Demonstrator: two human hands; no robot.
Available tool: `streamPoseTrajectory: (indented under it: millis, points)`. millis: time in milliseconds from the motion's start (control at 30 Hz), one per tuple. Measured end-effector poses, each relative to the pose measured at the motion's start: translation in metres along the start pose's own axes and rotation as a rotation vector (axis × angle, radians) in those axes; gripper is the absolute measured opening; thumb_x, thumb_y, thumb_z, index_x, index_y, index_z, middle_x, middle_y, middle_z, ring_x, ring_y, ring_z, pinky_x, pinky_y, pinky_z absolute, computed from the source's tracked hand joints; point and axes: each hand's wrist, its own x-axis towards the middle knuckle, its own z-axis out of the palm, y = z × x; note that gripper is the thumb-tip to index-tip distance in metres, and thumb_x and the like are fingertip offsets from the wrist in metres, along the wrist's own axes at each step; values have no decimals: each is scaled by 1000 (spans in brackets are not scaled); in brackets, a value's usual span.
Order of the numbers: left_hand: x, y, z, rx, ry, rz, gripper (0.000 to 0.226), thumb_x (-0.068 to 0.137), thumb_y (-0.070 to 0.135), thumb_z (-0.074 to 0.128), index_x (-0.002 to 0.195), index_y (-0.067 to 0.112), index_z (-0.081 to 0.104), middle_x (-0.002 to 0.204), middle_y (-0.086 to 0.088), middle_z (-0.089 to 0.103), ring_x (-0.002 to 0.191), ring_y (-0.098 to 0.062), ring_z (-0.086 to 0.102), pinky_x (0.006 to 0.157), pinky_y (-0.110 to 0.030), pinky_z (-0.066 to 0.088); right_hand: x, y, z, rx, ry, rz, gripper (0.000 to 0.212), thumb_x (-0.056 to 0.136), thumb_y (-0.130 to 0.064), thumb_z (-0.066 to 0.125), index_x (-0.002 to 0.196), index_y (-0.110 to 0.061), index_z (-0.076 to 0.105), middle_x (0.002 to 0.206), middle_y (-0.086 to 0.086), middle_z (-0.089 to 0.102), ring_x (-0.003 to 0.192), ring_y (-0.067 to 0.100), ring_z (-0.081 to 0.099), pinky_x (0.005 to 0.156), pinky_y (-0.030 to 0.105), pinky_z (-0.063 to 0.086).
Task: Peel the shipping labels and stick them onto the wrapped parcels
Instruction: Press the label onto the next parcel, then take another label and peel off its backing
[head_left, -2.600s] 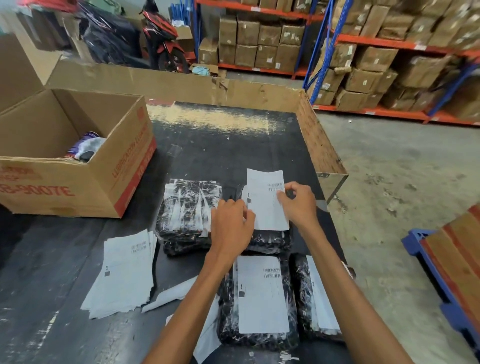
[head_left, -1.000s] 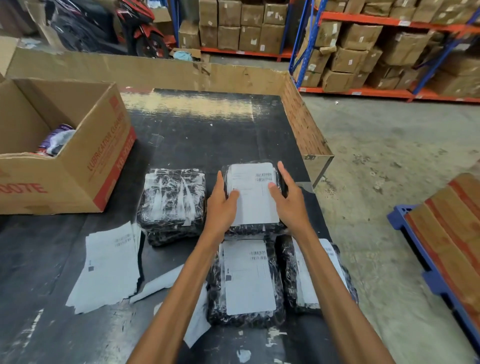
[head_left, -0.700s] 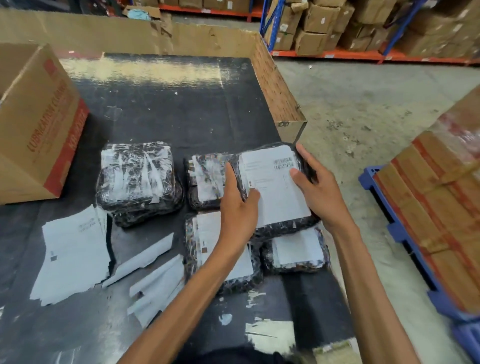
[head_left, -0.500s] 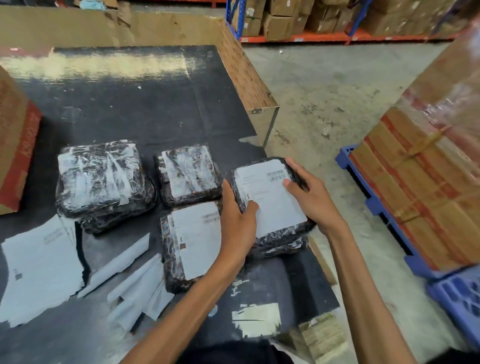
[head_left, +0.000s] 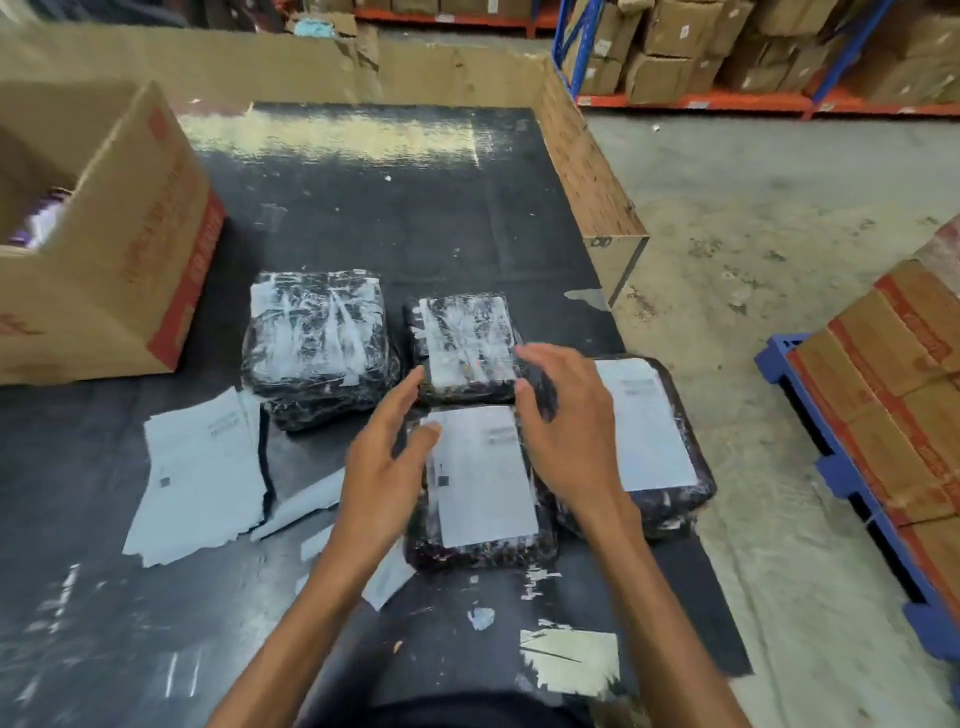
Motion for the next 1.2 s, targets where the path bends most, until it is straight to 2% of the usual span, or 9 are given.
streamPoseTrajectory:
  millis: [100,300,467,667,767,933,1067,1133,1200]
  points:
    - [-14,-27,-63,177,286,-46,45,102,12,54,142,32,53,133,16,60,118,-7,57,104,-30,42,-6,-53,67,73,-283,-65,28,97,-25,58,123,-24,68,114,-5,69,102,15,64,92,33,53]
    - [-34,-98,-140,487,589,-244,50,96,16,52,144,0,50,151,-20,50,143,-38,40,119,-49,30,-23,-111,181,10,-659,-49,26,96,-28,58,110,-14,74,96,5,78,84,21,72,79,39,60]
    - [-33,-118,-154,506,558,-318,57,93,19,49,146,-1,46,155,-19,46,145,-37,38,121,-46,27,-29,-123,217,-39,-699,63,30,89,-35,72,85,-6,76,76,9,78,80,23,74,76,37,60]
    - [-34,-122,-155,598,493,-382,65,93,32,45,152,4,39,158,-14,42,146,-32,36,120,-45,31,-25,-123,225,-41,-674,137,12,86,-27,77,85,-15,77,86,5,79,87,23,75,78,35,61]
    - [-33,-119,-154,688,484,-377,59,99,24,53,151,0,39,159,-16,40,148,-31,34,120,-41,28,-22,-122,217,-97,-646,72,10,93,-24,69,88,-20,77,86,2,78,85,22,73,72,31,58]
    - [-28,-122,-151,804,491,-372,55,103,30,46,148,-1,44,159,-17,40,148,-33,34,120,-44,28,-22,-122,206,-205,-488,-105,13,93,-31,65,93,-27,78,88,-4,76,80,21,71,63,28,51]
    - [-28,-113,-150,655,588,-321,52,107,37,34,146,8,50,163,-11,35,156,-28,19,126,-40,11,-16,-122,192,89,-503,-47,8,92,-32,69,88,-28,75,76,-13,75,62,1,62,58,24,49]
    - [-29,-92,-151,368,652,-271,43,108,38,38,136,15,61,152,1,50,150,-22,33,121,-34,22,-12,-124,179,270,-529,-1,6,92,-29,72,87,-27,76,71,-12,72,58,2,62,58,23,52]
    - [-29,-61,-151,-72,679,-240,25,105,35,49,111,26,71,122,17,68,122,-6,60,104,-27,42,-5,-128,158,431,-538,76,4,91,-24,74,88,-23,76,70,-7,72,53,7,61,54,27,54]
